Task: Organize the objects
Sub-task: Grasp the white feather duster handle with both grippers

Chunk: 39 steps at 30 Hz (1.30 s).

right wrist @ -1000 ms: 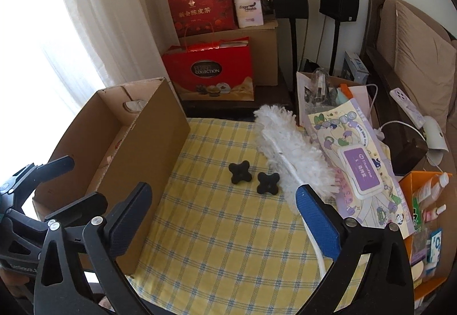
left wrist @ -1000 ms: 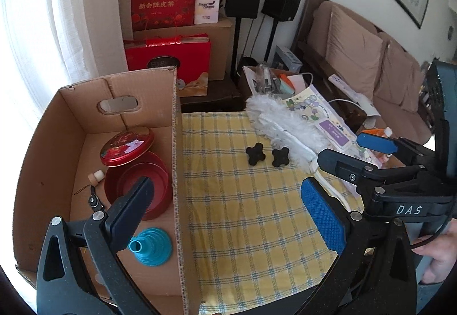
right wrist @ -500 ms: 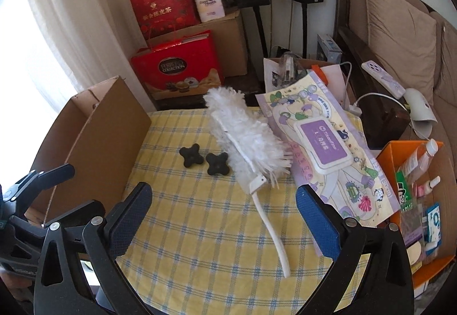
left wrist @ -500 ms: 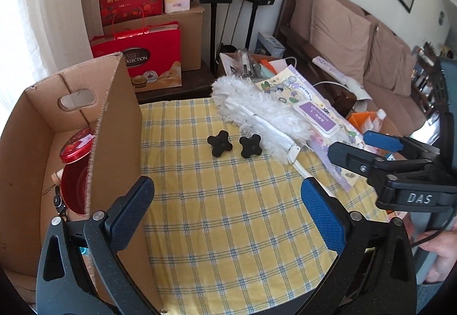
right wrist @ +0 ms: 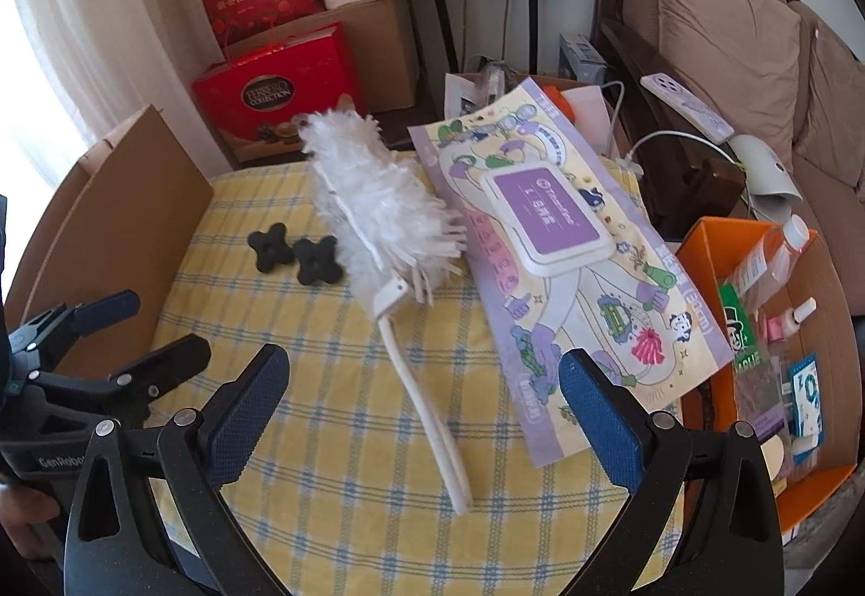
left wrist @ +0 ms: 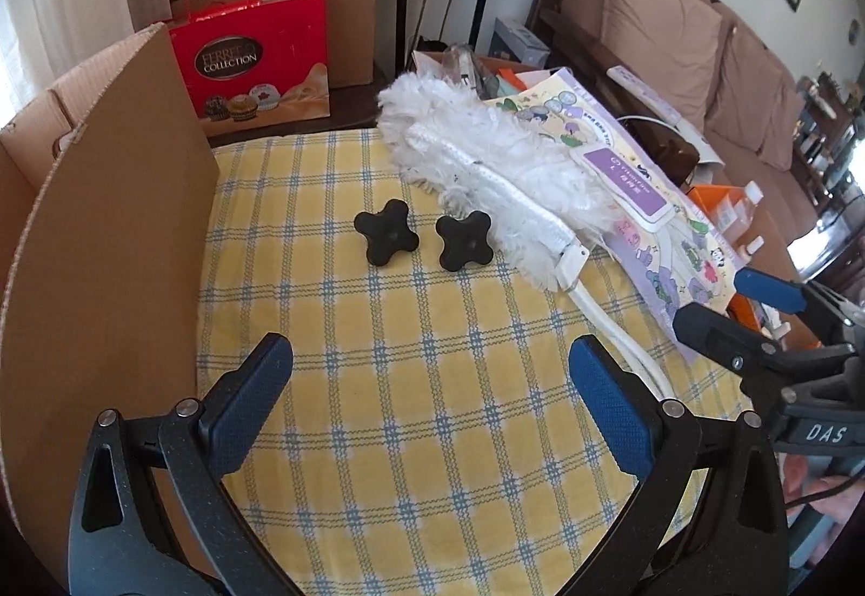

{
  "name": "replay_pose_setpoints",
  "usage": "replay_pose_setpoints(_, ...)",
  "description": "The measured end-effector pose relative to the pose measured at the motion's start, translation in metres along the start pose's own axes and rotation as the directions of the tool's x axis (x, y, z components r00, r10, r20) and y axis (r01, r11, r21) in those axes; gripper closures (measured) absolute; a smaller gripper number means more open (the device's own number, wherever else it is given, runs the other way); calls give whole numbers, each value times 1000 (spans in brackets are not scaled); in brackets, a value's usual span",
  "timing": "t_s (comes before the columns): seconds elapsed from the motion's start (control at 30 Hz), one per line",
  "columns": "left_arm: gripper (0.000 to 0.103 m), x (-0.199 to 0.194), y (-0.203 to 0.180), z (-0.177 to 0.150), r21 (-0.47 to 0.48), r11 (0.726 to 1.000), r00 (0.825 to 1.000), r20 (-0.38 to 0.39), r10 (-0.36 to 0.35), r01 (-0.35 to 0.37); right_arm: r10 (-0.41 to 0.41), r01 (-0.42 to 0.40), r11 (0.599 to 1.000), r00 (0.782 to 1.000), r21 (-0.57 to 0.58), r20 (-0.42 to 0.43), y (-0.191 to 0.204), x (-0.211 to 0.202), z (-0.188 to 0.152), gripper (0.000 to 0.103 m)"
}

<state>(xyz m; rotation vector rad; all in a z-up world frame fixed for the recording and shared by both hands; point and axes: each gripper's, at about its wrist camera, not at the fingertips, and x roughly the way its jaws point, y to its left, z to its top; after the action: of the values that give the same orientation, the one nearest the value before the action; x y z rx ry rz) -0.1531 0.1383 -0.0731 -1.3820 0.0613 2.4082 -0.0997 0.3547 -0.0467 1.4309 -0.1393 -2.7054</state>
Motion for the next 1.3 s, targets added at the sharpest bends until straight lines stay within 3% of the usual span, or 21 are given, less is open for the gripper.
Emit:
replay_pose_setpoints(0.2, 1, 20, -7, 5, -35, 998, 997, -41, -58, 57, -4, 4, 1000, 999, 8, -36, -10, 17, -15, 8)
replay_pose_setpoints(0.4, 4, 49, -16, 12, -85, 989, 987, -96, -126, 118, 4, -5, 1000, 998, -7, -62, -9, 31, -30, 28)
replay_pose_setpoints(0.67, 17, 76, -44, 18, -72, 987, 979, -139, -150, 141, 36, -35, 999, 996, 10, -86, -11, 41, -42, 42)
replay_pose_setpoints(0.83, 18, 89, -54, 21, -90, 986, 978, -143, -150, 138, 58, -55, 998, 995, 31, -86, -15, 44, -46, 50)
replay_pose_setpoints(1.0, 23, 98, -62, 23, -91, 988, 982, -126, -137, 127, 76, -72, 996, 994, 45, -80, -17, 45, -50, 66)
replay_pose_setpoints(1.1, 32, 99, -67, 24, -83, 989, 984, -115, -133, 124, 95, -91, 995, 992, 47, -80, -16, 45, -50, 79)
replay_pose_setpoints(1.13, 40, 100, -68, 24, -82, 989, 986, -108, -130, 121, 106, -103, 994, 991, 45, -81, -15, 46, -50, 84)
replay_pose_setpoints(1.27, 73, 101, -73, 24, -69, 994, 991, -96, -96, 90, 120, -118, 993, 990, 25, -78, -8, 47, -52, 87)
replay_pose_setpoints(1.3, 77, 102, -73, 24, -69, 993, 990, -100, -103, 96, 124, -122, 992, 989, 24, -77, -6, 47, -52, 87)
